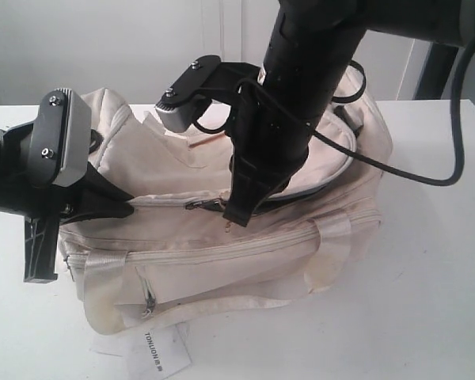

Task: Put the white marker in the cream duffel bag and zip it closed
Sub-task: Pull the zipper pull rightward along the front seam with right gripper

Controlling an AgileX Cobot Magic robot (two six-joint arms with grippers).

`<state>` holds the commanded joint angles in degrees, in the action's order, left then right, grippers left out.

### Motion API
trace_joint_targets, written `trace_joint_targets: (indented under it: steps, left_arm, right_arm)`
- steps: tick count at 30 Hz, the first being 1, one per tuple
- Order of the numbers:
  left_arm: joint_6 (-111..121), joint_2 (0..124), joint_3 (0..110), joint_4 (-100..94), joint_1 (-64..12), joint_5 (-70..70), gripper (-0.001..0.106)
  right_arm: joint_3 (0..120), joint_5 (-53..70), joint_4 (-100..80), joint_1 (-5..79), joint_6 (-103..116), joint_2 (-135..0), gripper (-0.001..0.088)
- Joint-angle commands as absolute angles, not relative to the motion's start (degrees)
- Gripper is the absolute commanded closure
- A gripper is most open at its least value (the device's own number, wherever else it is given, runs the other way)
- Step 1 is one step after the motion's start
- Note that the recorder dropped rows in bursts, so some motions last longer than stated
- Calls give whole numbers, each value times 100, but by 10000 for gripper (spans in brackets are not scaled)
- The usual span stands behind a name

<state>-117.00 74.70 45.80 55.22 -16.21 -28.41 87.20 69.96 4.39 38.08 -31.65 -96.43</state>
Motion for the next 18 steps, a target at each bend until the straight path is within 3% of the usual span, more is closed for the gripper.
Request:
trace_joint_targets:
  steps: [18]
  left_arm:
    - [-11672, 7470, 4580, 5522, -1621, -2841, 1053]
  right_arm:
    - [8395, 6996, 434, 3404, -3165, -9343, 868]
